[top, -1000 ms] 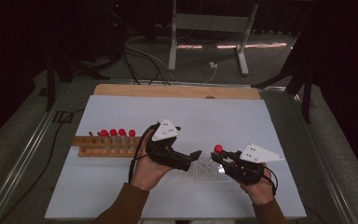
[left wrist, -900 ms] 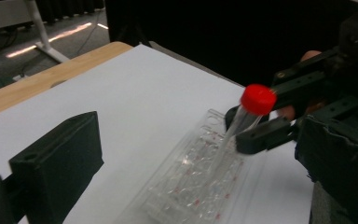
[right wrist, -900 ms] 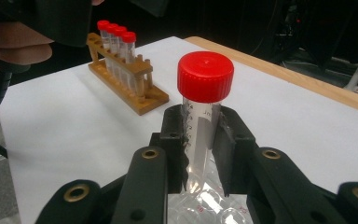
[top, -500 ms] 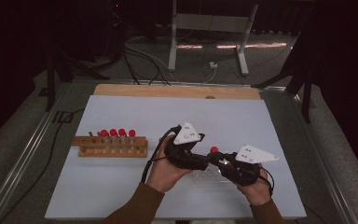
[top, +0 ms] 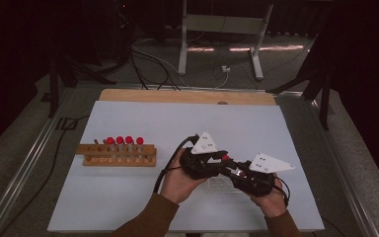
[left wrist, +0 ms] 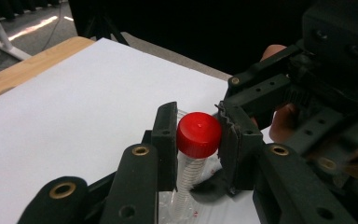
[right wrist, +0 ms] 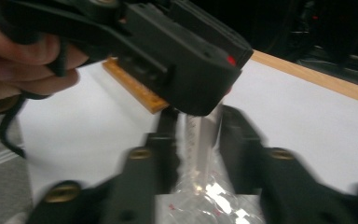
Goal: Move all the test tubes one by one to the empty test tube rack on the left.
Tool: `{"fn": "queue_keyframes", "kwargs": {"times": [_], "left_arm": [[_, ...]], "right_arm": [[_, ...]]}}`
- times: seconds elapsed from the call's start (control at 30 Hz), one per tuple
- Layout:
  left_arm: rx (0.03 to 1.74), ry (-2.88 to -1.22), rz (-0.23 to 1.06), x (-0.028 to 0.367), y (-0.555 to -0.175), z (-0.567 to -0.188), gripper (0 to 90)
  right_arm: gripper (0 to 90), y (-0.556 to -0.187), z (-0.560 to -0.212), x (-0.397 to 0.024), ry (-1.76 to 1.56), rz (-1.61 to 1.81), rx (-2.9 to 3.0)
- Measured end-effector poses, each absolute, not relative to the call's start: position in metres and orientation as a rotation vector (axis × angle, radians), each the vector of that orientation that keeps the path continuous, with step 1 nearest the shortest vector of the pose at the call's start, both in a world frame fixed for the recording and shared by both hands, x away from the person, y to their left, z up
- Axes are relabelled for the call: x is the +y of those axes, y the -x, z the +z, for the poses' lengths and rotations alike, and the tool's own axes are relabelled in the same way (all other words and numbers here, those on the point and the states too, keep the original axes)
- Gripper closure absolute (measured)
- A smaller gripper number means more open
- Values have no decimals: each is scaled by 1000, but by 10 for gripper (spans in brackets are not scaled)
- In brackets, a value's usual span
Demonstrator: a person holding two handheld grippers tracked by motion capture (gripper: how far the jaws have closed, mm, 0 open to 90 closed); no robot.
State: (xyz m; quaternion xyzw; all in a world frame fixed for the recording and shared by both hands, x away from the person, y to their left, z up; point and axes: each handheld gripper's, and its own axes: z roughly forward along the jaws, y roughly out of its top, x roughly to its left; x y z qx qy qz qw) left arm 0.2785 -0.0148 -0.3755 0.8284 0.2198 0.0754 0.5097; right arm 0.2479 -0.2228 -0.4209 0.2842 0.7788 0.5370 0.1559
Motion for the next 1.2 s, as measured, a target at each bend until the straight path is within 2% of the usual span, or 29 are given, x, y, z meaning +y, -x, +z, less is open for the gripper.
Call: {"fn": "queue_keyframes", "kwargs": {"times": [0.17, 0.4, 0.73, 1.2], "left_arm": [[558, -1975, 197, -7, -281, -373, 708], [626, -1948, 233, 19, -286, -368, 708], [737, -1897, 300, 73, -289, -363, 708], [796, -1869, 366, 120, -288, -355, 708]], "right_arm": [[402, -249, -420, -224, -819, 1538, 2230], [147, -254, -422, -233, -905, 1501, 2176], [17, -261, -426, -252, -1006, 1466, 2104], [5, -262, -426, -264, -1030, 1473, 2065]]}}
